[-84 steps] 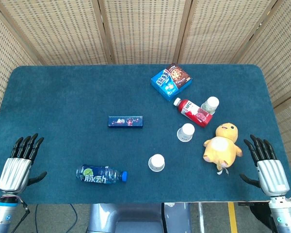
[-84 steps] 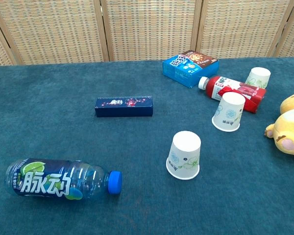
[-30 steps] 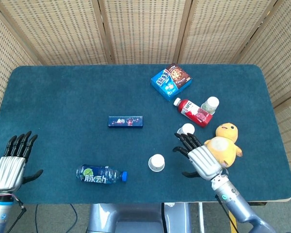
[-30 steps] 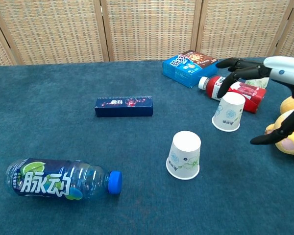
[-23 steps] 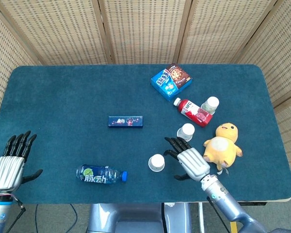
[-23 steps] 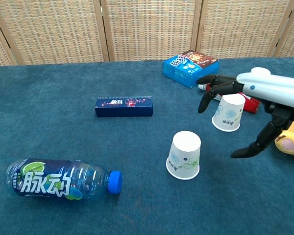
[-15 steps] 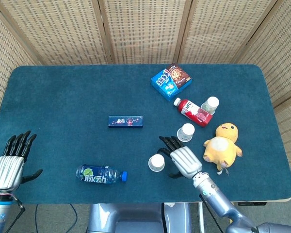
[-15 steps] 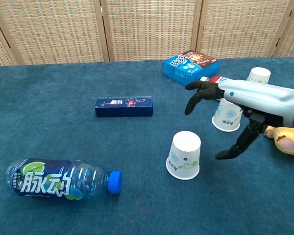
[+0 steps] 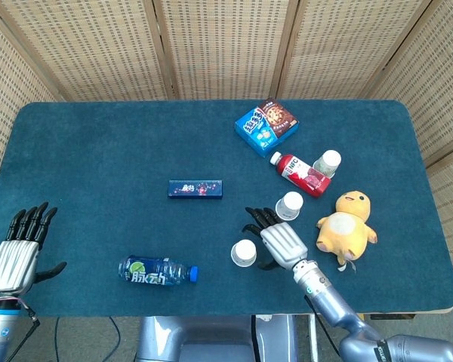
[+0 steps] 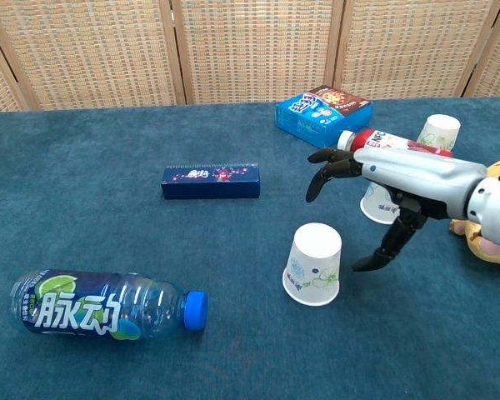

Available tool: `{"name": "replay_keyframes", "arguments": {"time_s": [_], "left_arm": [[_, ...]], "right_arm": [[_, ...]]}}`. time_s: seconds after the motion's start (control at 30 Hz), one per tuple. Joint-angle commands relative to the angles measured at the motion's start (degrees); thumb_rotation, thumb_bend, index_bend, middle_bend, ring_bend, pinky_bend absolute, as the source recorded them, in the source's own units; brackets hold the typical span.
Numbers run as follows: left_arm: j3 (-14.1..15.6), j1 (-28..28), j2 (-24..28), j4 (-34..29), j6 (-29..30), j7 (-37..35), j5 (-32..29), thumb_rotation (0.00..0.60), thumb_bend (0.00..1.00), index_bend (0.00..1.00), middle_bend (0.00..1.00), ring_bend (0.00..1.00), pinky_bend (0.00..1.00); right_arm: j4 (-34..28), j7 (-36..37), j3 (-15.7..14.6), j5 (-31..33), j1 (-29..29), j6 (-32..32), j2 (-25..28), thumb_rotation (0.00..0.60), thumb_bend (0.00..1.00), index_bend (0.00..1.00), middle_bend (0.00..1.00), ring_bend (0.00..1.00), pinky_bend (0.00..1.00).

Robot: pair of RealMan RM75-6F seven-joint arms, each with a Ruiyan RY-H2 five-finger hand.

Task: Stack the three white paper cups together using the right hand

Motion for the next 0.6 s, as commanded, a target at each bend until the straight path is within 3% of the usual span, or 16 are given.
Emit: {"name": "replay_keyframes", "arguments": {"time_s": [0.03, 0.4, 0.6], "left_arm": [[0.0, -0.1, 0.0, 0.1, -0.2, 0.0, -0.1, 0.600, 0.02, 0.00, 0.00, 0.00, 0.01], [-0.1, -0.2, -0.2, 0.1, -0.4, 0.4, -0.9, 0.600, 0.02, 0.00, 0.00, 0.00, 0.01], [0.0, -0.1, -0.2, 0.1, -0.2, 0.4, -0.7, 0.600, 0.02, 0.00, 0.00, 0.00, 0.01]], "right_arm": [[0.9, 0.1, -0.3, 0.4, 0.3, -0.2, -0.6, 0.600, 0.18, 0.30, 0.00, 0.00, 0.02], [3.9, 1.2, -0.9, 1.0, 1.0, 0.5, -3.9, 0.600, 0.18, 0.37, 0.00, 0.00, 0.02], [6.1, 2.1, -1.0, 2.1, 1.2, 0.2, -5.6, 0.600, 0.19, 0.46, 0.01, 0.00, 0.02]]}}
